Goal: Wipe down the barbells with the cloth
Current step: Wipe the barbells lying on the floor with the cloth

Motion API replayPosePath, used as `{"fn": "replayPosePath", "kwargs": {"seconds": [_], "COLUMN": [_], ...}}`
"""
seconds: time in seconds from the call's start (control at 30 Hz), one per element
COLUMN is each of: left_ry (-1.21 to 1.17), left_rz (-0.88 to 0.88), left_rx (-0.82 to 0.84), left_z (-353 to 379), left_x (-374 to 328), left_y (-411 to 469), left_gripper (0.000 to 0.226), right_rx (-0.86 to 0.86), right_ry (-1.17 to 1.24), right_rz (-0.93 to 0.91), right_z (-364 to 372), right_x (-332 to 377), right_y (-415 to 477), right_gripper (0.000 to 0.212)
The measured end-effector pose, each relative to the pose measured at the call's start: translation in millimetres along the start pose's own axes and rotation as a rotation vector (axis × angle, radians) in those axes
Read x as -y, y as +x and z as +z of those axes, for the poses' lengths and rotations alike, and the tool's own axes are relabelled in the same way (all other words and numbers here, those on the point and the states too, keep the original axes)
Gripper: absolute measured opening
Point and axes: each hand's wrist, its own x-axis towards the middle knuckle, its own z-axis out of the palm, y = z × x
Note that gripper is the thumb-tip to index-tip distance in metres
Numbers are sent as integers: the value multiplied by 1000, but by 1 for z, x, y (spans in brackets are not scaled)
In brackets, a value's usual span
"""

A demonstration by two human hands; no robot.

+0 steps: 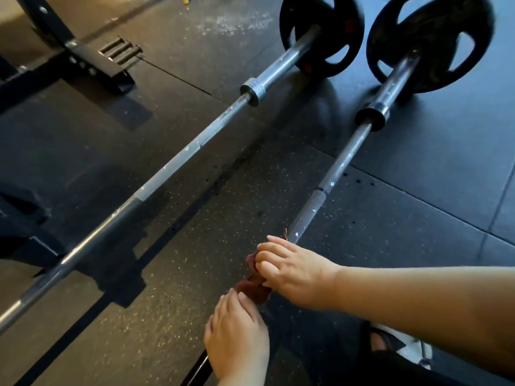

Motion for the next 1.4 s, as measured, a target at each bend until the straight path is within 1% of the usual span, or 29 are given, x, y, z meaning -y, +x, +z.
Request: {"fn": "replayPosePath", "kwargs": {"seconds": [0.07, 0.17, 0.23, 0.27, 0.37, 0.4, 0.47, 0.53, 0.57, 0.63, 0.7, 0.77, 0.8, 0.87, 0.93, 1.0, 1.07, 1.2, 1.23, 1.3, 1.33, 1.4], "left_ry": [25, 31, 38, 41, 47, 52, 59, 67, 68, 89, 104, 141, 171, 233, 273, 299, 280, 225, 214, 236, 241, 237], "left_rz": [13, 72, 105, 118, 115, 110, 107, 124, 138, 164, 206, 261, 289, 348, 403, 425, 431, 394, 404, 429, 438, 446], "left_rx": [-25, -12, -11, -12, -10, -1, 13, 17, 25, 34, 38, 58, 58, 57, 71, 81, 65, 2, -38, -174, -197, -188], "left_z": [3, 6, 8, 9, 11, 10, 9, 7, 6, 4, 3, 1, 1, -3, -6, -7, -6, 8, 11, 18, 20, 20], "left_x": [-5, -18, -22, -23, -26, -27, -29, -31, -32, -34, -37, -42, -45, -51, -56, -58, -58, -56, -56, -53, -51, -49], "left_y": [2, 5, 11, 13, 17, 18, 18, 18, 19, 20, 22, 28, 31, 38, 43, 43, 41, 40, 42, 44, 44, 45], "left_gripper": [61, 58, 64, 67, 62, 63, 65, 63, 64, 63, 58, 59, 62, 67, 68, 69, 72, 74, 69, 54, 50, 48], "right_rx": [-37, -157, -129, -97, -57, -79, -164, -216, -214, -195, -202, -210, -209, -218, -231, -242, -261, -318, -306, -251, -221, -195], "right_ry": [29, 115, 141, 146, 117, 106, 119, 132, 128, 116, 113, 105, 98, 80, 73, 81, 98, 113, 128, 123, 109, 108], "right_rz": [43, 278, 340, 309, 142, 147, 283, 387, 383, 300, 214, 165, 163, 222, 297, 328, 321, 246, 226, 218, 236, 294], "right_z": [-1, -1, 4, 6, 0, -1, -3, -1, 2, 10, 13, 13, 12, 6, 1, 3, 11, 24, 23, 13, 7, -1], "right_x": [-10, -12, 2, 6, -13, -24, -37, -29, -21, -10, -12, -21, -26, -30, -29, -26, -23, -27, -31, -43, -48, -53], "right_y": [-1, -2, 3, 5, 3, 1, -3, -4, -3, -5, -8, -9, -7, 3, 14, 14, 0, -19, -17, -7, 0, 9], "right_gripper": [28, 30, 28, 27, 23, 24, 28, 30, 31, 34, 35, 33, 33, 36, 36, 35, 33, 27, 27, 29, 31, 32]}}
